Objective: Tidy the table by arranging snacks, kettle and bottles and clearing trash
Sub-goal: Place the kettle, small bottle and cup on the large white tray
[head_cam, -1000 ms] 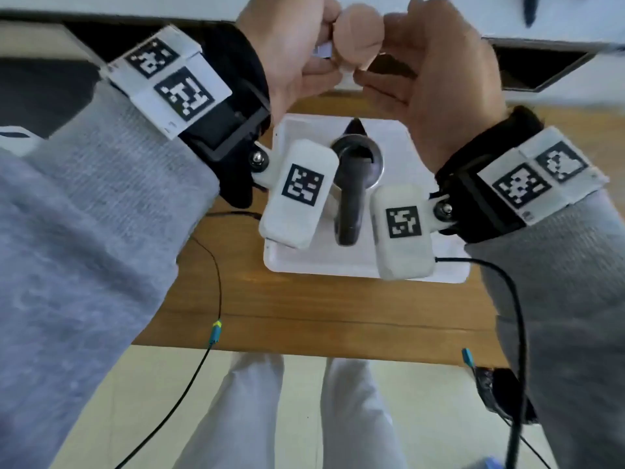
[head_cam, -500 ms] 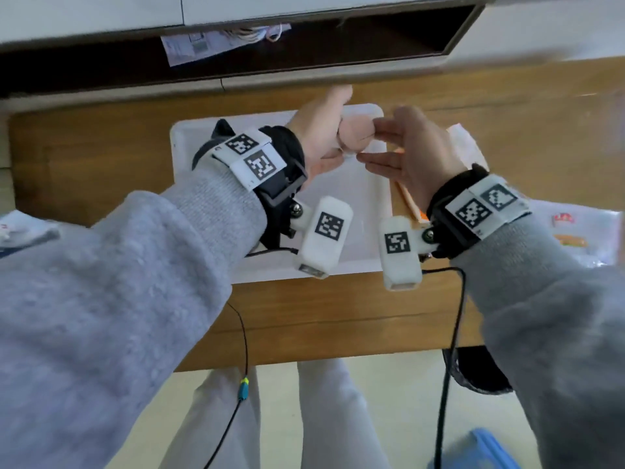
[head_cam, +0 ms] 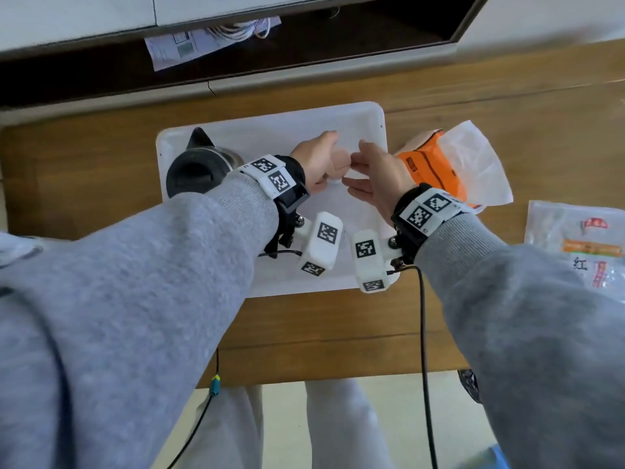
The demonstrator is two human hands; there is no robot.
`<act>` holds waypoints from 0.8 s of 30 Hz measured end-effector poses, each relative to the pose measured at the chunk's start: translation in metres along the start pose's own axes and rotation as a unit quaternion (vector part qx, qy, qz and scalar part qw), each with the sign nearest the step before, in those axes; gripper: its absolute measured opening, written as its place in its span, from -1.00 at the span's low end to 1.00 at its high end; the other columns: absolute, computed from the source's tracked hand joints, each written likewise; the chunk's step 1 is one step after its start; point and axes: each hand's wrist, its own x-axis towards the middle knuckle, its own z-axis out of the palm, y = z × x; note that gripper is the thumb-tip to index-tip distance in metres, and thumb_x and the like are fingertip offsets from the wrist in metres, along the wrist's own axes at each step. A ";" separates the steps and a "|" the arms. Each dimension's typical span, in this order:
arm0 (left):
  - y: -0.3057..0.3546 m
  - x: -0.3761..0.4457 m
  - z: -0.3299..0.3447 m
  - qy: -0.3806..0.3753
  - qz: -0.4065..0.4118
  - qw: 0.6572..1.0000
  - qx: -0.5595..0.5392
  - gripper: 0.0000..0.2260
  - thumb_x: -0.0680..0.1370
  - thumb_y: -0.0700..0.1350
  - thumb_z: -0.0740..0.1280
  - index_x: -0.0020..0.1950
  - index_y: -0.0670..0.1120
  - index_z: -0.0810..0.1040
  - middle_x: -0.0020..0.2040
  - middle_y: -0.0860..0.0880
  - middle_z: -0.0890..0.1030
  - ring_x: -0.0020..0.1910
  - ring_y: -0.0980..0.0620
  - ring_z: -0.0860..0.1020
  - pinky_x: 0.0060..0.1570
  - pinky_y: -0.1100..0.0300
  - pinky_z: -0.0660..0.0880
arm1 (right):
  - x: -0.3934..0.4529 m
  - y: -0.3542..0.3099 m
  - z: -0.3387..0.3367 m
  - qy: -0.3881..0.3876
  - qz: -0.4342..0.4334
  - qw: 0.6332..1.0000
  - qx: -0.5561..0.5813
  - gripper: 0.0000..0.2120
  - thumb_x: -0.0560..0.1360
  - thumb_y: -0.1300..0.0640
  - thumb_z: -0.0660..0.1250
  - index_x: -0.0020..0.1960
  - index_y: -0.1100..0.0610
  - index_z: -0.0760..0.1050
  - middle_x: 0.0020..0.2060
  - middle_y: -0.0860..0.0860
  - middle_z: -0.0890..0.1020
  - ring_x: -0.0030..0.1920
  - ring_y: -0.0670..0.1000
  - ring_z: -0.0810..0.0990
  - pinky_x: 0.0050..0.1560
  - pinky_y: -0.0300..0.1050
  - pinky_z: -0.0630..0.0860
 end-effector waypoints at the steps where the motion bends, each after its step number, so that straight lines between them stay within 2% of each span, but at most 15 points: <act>1: -0.002 0.001 0.001 0.000 0.001 1.000 0.009 -0.74 0.61 0.13 0.17 0.05 -0.04 0.49 0.10 -0.08 0.57 0.10 -0.09 0.59 0.10 0.11 0.50 | 0.001 0.002 0.000 -0.001 0.005 1.000 0.002 -0.56 0.68 -0.09 0.11 0.39 0.18 0.43 0.34 0.06 0.55 0.20 0.09 0.63 0.33 0.01 0.53; 5: -0.006 0.002 0.008 -0.011 -0.004 1.000 0.028 -0.74 0.62 0.13 0.16 0.11 -0.03 0.44 0.15 -0.07 0.53 0.16 -0.08 0.51 0.27 0.07 0.43 | 0.004 0.007 -0.006 0.007 0.009 1.000 0.010 -0.62 0.69 -0.08 0.10 0.34 0.16 0.43 0.35 0.09 0.53 0.19 0.09 0.61 0.35 0.01 0.52; 8: -0.004 0.000 0.014 -0.010 0.003 0.999 0.043 -0.76 0.64 0.10 0.15 0.03 -0.07 0.41 0.05 -0.06 0.48 0.11 -0.07 0.44 0.32 0.08 0.37 | 0.004 0.009 -0.015 0.029 -0.009 0.999 -0.024 -0.58 0.70 -0.04 0.07 0.41 0.19 0.42 0.38 0.15 0.51 0.22 0.13 0.62 0.37 0.09 0.53; 9: -0.003 -0.002 0.017 -0.012 0.011 0.998 0.052 -0.75 0.64 0.09 0.15 0.06 -0.08 0.42 0.07 -0.07 0.46 0.10 -0.07 0.42 0.32 0.09 0.36 | 0.003 0.010 -0.021 0.050 -0.014 0.998 -0.018 -0.57 0.70 -0.04 0.08 0.43 0.20 0.42 0.38 0.17 0.52 0.23 0.15 0.63 0.35 0.10 0.55; 12: 0.005 -0.014 0.030 -0.037 0.042 0.992 0.113 -0.60 0.66 0.06 0.10 0.36 -0.16 0.43 0.20 -0.15 0.42 0.17 -0.10 0.41 0.20 0.12 0.31 | -0.001 0.012 -0.048 0.127 -0.016 0.989 0.074 -0.59 0.69 0.06 0.15 0.44 0.26 0.42 0.39 0.23 0.55 0.33 0.21 0.61 0.29 0.08 0.58; 13: 0.008 -0.018 0.036 -0.047 0.055 0.989 0.133 -0.59 0.67 0.05 0.07 0.38 -0.16 0.41 0.26 -0.19 0.43 0.22 -0.12 0.41 0.16 0.13 0.30 | -0.006 0.011 -0.059 0.145 -0.028 0.984 0.100 -0.61 0.69 0.10 0.13 0.42 0.27 0.44 0.37 0.22 0.57 0.31 0.20 0.63 0.23 0.03 0.60; 16: 0.023 -0.033 0.057 -0.077 0.112 0.978 0.159 -0.61 0.69 0.03 0.03 0.40 -0.15 0.40 0.30 -0.20 0.44 0.17 -0.08 0.39 0.04 0.14 0.31 | -0.028 0.003 -0.094 0.195 -0.073 0.963 0.169 -0.66 0.66 0.09 0.11 0.26 0.23 0.56 0.20 0.10 0.67 0.10 0.06 0.73 0.11 -0.11 0.64; 18: 0.033 -0.045 0.070 -0.099 0.154 0.967 0.176 -0.60 0.70 0.01 0.01 0.43 -0.16 0.37 0.19 -0.11 0.38 0.14 -0.03 0.33 0.08 0.15 0.23 | -0.042 -0.004 -0.115 0.213 -0.104 0.951 0.200 -0.65 0.66 0.06 0.10 0.19 0.21 0.59 0.12 0.07 0.71 0.03 0.02 0.76 0.09 -0.12 0.65; 20: 0.042 -0.054 0.085 -0.113 0.179 0.964 0.161 -0.75 0.69 0.04 0.03 0.20 -0.05 0.39 0.12 -0.03 0.31 0.09 0.00 0.28 0.10 0.15 0.19 | -0.056 -0.012 -0.131 0.221 -0.134 0.940 0.225 -0.63 0.65 0.06 0.11 0.19 0.23 0.61 0.09 0.09 0.74 0.03 0.04 0.77 0.04 -0.12 0.66; 21: 0.046 -0.058 0.092 -0.126 0.186 0.962 0.154 -0.80 0.69 0.04 0.03 0.16 -0.02 0.36 0.13 -0.05 0.34 0.10 -0.02 0.31 0.11 0.14 0.20 | -0.063 -0.016 -0.137 0.227 -0.148 0.933 0.237 -0.62 0.64 0.06 0.11 0.20 0.24 0.62 0.07 0.10 0.75 0.03 0.05 0.77 0.02 -0.13 0.66; 23: 0.055 -0.071 0.106 -0.151 0.213 0.954 0.149 -0.70 0.69 0.04 0.03 0.31 -0.04 0.41 0.29 -0.15 0.45 0.24 -0.10 0.41 0.14 0.15 0.29 | -0.078 -0.026 -0.148 0.230 -0.173 0.923 0.255 -0.61 0.64 0.06 0.12 0.21 0.25 0.63 0.05 0.10 0.77 0.03 0.08 0.77 0.01 -0.13 0.66; 24: 0.060 -0.078 0.111 -0.163 0.228 0.948 0.150 -0.65 0.70 0.02 0.04 0.31 -0.12 0.47 0.29 -0.16 0.50 0.24 -0.10 0.47 0.06 0.22 0.34 | -0.086 -0.031 -0.153 0.226 -0.185 0.920 0.261 -0.61 0.65 0.06 0.12 0.21 0.25 0.63 0.05 0.11 0.77 0.04 0.08 0.77 0.05 -0.12 0.67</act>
